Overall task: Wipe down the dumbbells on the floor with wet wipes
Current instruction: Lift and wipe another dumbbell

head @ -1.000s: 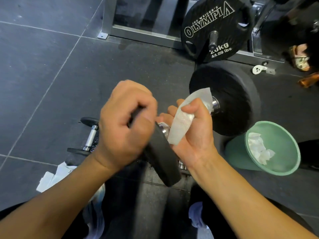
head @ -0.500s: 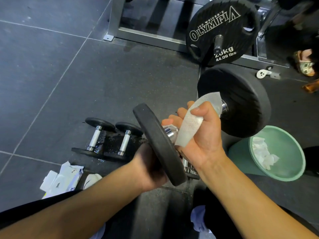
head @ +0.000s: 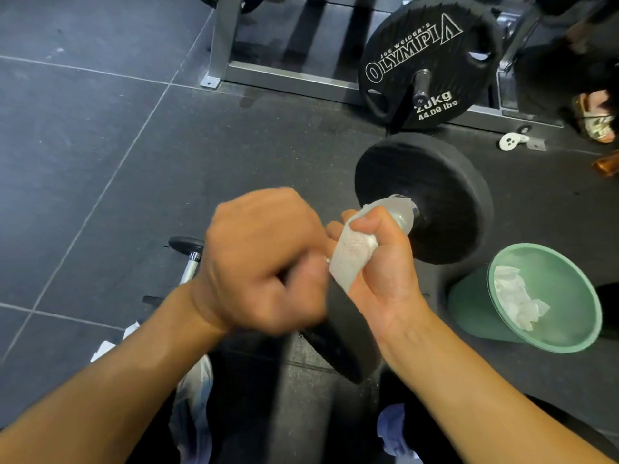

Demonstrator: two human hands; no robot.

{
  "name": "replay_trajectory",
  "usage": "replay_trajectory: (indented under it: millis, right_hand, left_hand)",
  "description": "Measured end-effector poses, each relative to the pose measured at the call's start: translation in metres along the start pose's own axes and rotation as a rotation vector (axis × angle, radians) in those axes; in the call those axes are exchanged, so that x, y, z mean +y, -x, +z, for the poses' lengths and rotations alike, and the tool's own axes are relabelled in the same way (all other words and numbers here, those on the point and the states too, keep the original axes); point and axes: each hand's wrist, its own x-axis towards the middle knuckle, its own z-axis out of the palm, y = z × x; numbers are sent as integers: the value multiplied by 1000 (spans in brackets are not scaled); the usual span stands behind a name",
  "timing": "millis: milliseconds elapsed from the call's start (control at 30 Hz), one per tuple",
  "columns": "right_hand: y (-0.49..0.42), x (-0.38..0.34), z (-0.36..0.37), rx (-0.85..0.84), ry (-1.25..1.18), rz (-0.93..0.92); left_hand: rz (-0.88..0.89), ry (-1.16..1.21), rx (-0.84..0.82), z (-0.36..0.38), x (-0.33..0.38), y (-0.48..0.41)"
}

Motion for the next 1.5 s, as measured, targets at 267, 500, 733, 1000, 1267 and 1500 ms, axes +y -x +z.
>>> replay_trajectory:
  millis: [267,500,733,1000,1267,1500]
  right_hand:
    - [-1,3,-12,49,53,18]
    - [-4,-1,-14,39,3,-40]
    - [2,-6,2,31,-79,-2]
    - [-8,-14,-9,85,111,106]
    - [-4,-18,-16,34,50,-25]
    - [-6,-20,-22,-53,79,-48]
  left_hand:
    - [-847,272,297,-8,-12,25]
    - [-1881,1328,131,35,-8,61]
    - [-1576,1246,497,35,-1,24]
    - [-13,-106,-121,5,4,27]
    - [-1681,940,232,14,-27,47]
    - [-1787,1524,77,37,5,49]
